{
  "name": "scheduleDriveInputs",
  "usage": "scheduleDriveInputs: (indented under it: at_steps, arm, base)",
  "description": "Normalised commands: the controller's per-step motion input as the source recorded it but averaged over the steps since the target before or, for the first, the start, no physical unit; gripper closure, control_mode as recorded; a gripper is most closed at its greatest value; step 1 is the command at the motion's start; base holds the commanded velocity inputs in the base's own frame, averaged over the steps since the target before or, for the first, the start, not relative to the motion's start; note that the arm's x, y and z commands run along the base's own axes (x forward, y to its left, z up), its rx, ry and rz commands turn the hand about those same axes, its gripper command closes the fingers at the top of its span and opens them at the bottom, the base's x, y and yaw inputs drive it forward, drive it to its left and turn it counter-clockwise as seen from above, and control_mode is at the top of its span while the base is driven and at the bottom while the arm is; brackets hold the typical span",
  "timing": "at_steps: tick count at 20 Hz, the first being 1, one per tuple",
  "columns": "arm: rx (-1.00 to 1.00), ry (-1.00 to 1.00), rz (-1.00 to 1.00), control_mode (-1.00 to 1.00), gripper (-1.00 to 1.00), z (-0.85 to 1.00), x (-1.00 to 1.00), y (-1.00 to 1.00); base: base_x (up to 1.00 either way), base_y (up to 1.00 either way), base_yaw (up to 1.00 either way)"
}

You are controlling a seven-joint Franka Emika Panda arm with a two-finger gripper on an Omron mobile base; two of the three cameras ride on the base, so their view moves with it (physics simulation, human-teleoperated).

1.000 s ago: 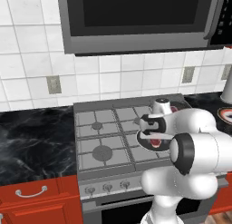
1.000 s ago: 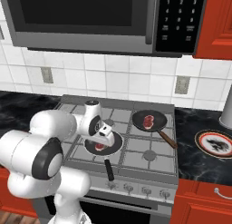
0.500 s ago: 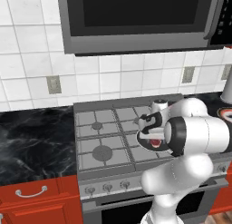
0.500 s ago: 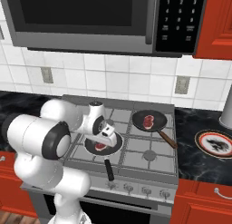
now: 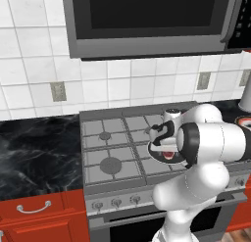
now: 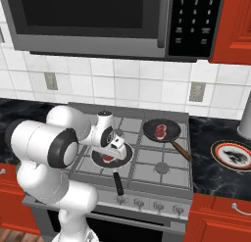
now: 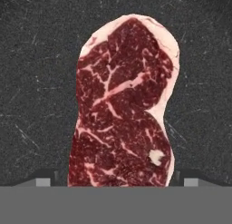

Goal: Place one of the steaks on the plate and the other in the bowl. Then place the bowl in the fridge.

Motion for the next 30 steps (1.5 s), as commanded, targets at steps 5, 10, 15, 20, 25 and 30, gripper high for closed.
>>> scheduleDriveInputs:
  at_steps: [5,10,15,20,25,30]
  arm:
    - [0.01,0.0,0.0,-1.0,-1.0,-0.19,0.0,0.0]
    - [0.04,0.0,0.0,-1.0,-1.0,-0.34,0.01,0.0]
    - [0.04,-0.02,0.0,-1.0,1.0,-0.26,0.0,0.0]
    - [0.0,-0.01,0.0,-1.0,1.0,0.0,0.0,0.0]
    - [0.0,0.0,0.0,-1.0,1.0,0.03,0.0,0.0]
    - [0.0,-0.09,0.0,-1.0,1.0,0.52,-0.32,0.0]
  base:
    - [0.0,0.0,0.0]
    - [0.0,0.0,0.0]
    - [0.0,0.0,0.0]
    - [0.0,0.0,0.0]
    - [0.0,0.0,0.0]
    - [0.0,0.0,0.0]
